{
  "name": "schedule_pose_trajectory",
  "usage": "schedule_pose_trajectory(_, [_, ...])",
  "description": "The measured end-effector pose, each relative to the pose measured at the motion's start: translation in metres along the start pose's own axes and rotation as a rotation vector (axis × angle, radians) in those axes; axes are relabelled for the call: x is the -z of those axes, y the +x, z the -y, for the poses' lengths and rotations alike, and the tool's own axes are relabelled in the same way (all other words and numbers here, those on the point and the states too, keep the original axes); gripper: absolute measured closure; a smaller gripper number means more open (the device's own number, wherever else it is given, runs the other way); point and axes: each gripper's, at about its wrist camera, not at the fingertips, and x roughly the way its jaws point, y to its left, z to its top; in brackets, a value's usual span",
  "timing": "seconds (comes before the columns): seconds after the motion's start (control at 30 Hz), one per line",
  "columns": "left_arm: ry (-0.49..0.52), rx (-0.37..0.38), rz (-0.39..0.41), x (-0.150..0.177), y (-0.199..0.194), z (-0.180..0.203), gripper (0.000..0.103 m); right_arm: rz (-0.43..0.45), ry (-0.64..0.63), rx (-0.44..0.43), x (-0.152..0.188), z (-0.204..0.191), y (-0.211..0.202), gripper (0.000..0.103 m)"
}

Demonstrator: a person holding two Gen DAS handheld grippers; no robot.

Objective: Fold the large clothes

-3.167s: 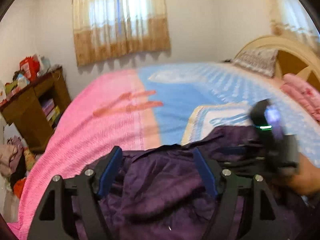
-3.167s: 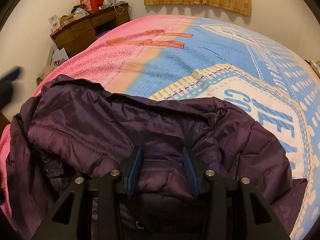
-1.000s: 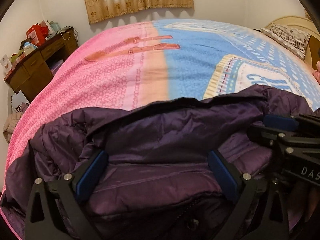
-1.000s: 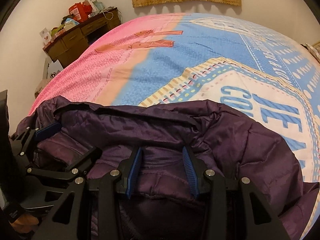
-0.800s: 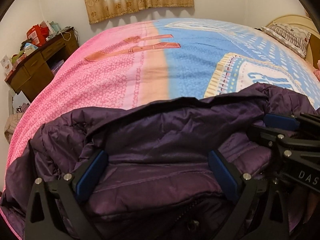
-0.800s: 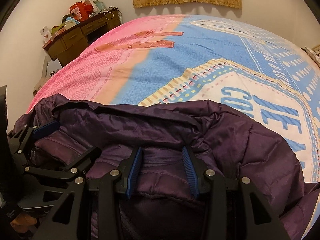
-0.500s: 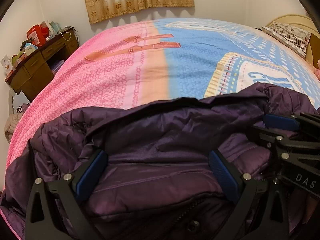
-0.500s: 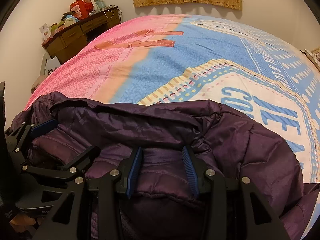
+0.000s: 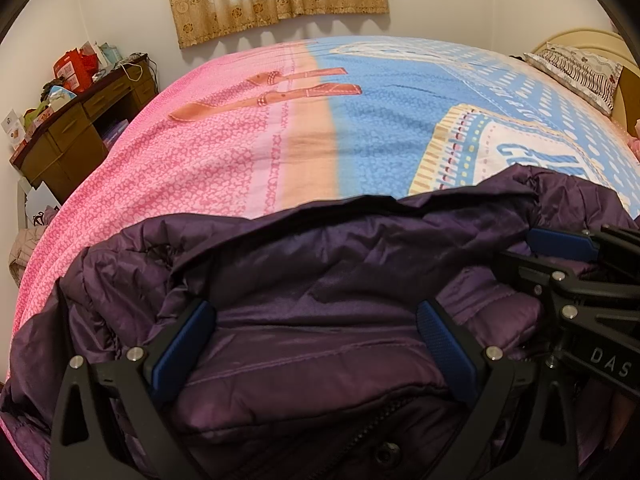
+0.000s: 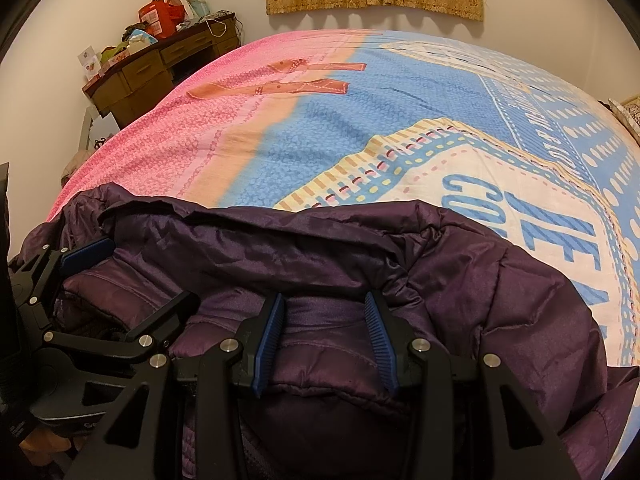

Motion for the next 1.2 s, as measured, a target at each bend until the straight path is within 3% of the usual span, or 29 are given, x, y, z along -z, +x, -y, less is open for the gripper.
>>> schedule_pose_trajectory(0.17, [0.013, -0.019, -0.012, -0.003, 0.0, 0.002, 0.0, -0.023, -0.051, 0.027, -0.007, -0.006, -0.003, 0.056])
schedule_pose_trajectory(0.2, [0.015, -0.017, -0.018, -0.005, -0.001, 0.001, 0.0, -0.033, -0.073, 0.019, -0.01, -0.006, -0.008, 0.052])
schedule_pose_trajectory(0.3, [-0.027, 0.002, -0.006, -0.011, -0.029, -0.009, 0.0, 0.02, -0.039, -0.009, -0.006, 0.005, -0.055, 0.038])
schedule_pose_trajectory(0.43, [-0.084, 0.09, 0.097, 0.0, -0.103, -0.034, 0.0, 0.063, -0.051, -0.095, 0.023, 0.02, -0.133, 0.038])
schedule_pose_trajectory(0.5, [-0.084, 0.111, 0.159, 0.02, -0.146, -0.05, 0.0, 0.083, -0.054, -0.151, 0.048, 0.029, -0.174, 0.036])
schedule_pose_trajectory(0.6, [-0.099, 0.137, 0.219, 0.068, -0.203, -0.079, 0.0, 0.113, -0.066, -0.162, 0.101, 0.043, -0.235, 0.03])
schedule_pose_trajectory(0.73, [-0.132, 0.17, 0.213, 0.144, -0.249, -0.109, 0.0, 0.101, -0.058, -0.194, 0.178, 0.059, -0.295, 0.029])
schedule_pose_trajectory(0.83, [-0.147, 0.183, 0.164, 0.199, -0.259, -0.118, 0.0, 0.077, -0.026, -0.222, 0.242, 0.071, -0.329, 0.029])
schedule_pose_trajectory(0.97, [-0.147, 0.178, 0.096, 0.267, -0.256, -0.118, 0.0, 0.025, 0.064, -0.239, 0.308, 0.076, -0.326, 0.029])
schedule_pose_trajectory(1.13, [-0.219, 0.216, 0.06, 0.312, -0.25, -0.117, 0.0, 0.01, 0.209, -0.291, 0.37, 0.073, -0.294, 0.029])
schedule_pose_trajectory(1.2, [-0.232, 0.219, 0.058, 0.322, -0.252, -0.115, 0.0, 0.015, 0.235, -0.272, 0.384, 0.067, -0.286, 0.029])
